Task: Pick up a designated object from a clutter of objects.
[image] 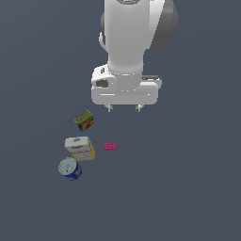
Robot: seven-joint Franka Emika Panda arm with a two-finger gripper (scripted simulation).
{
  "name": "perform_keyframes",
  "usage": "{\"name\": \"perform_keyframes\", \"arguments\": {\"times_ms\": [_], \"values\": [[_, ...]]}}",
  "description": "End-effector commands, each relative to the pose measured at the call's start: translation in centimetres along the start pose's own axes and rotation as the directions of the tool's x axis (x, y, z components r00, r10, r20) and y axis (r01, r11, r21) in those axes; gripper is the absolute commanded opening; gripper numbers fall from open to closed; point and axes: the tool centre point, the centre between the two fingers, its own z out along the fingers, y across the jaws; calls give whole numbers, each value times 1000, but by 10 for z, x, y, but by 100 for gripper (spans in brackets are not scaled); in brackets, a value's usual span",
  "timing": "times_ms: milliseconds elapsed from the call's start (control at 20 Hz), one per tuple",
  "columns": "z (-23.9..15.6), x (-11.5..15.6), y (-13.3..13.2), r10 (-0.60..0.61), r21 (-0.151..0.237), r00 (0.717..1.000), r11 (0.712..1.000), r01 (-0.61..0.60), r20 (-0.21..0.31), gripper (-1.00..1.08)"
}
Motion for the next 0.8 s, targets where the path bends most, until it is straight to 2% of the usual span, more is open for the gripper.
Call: {"name": "perform_keyframes", "arguments": {"times_ms": [0, 400, 550, 750], "values": [[10, -1, 12, 33, 3, 999, 999, -33, 0, 100], [61, -17, 73, 209, 16, 978, 978, -209, -4, 100], [87, -31, 104, 300, 20, 954, 954, -300, -6, 100], [120, -56, 145, 423, 22, 906, 906, -423, -9, 100]]}}
